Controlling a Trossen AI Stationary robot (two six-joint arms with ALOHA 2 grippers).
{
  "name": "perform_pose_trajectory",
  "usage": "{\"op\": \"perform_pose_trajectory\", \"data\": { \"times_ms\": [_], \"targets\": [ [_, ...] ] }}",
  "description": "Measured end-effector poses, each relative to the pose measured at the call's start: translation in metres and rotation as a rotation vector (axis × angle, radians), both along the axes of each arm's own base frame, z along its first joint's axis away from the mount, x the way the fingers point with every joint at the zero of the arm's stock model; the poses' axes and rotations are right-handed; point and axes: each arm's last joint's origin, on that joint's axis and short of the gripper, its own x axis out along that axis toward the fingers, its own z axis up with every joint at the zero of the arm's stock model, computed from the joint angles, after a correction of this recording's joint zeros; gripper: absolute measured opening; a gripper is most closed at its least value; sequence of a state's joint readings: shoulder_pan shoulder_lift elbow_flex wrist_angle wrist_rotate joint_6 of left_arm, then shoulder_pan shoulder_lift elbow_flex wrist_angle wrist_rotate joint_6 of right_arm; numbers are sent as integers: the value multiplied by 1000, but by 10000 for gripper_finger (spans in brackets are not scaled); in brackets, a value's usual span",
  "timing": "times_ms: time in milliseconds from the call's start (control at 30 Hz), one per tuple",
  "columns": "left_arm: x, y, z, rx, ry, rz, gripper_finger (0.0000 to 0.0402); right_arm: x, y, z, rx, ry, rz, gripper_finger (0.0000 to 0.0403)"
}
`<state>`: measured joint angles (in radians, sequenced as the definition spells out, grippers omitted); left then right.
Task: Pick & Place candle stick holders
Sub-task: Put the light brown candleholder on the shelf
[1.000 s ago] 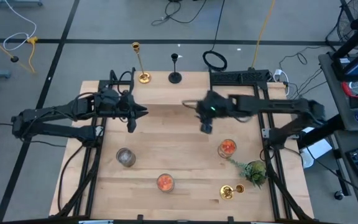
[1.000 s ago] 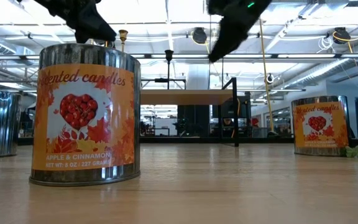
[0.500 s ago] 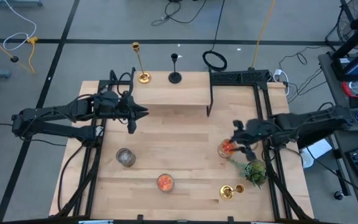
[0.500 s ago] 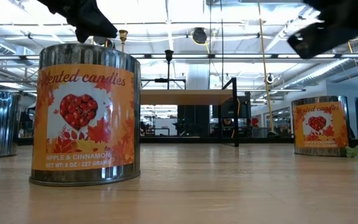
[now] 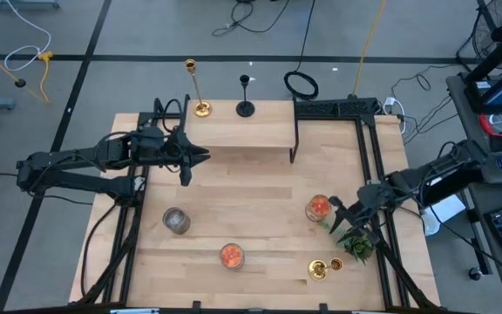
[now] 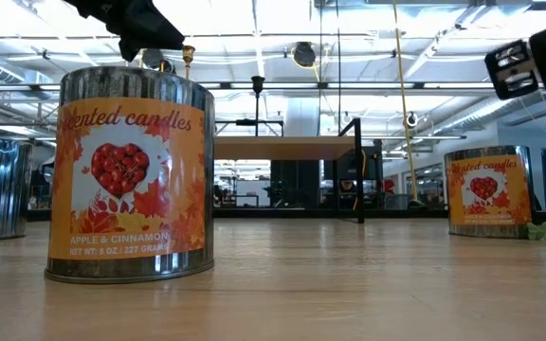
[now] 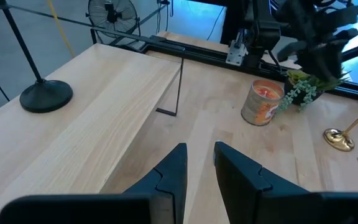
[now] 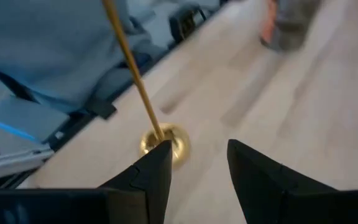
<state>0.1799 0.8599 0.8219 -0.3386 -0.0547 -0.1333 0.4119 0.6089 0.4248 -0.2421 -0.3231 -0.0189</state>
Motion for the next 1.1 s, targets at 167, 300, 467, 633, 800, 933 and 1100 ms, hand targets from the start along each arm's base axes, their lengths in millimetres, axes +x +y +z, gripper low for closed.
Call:
{"op": "perform_pose_trajectory", "data": {
  "times_ms": [167,300,467,633,800,933,1100],
  "targets": [
    [0,0,0,0,0,0,85,2,11,-2,31,-120,77,151],
    [0,0,0,-7,-1,3,85,3,16,-8,20,-172,122,151],
    [0,0,0,-7,-1,3,85,8,23,-9,52,-258,146,151],
    [0,0,0,-8,0,3,85,15,31,-9,92,-296,246,151],
    [0,0,0,-8,0,3,85,24,39,-11,135,-343,323,151],
    [0,0,0,-8,-1,3,85,31,43,-11,147,-393,318,151],
    [0,0,0,-8,-1,3,85,36,45,-14,151,-403,317,151]
  ]
}}
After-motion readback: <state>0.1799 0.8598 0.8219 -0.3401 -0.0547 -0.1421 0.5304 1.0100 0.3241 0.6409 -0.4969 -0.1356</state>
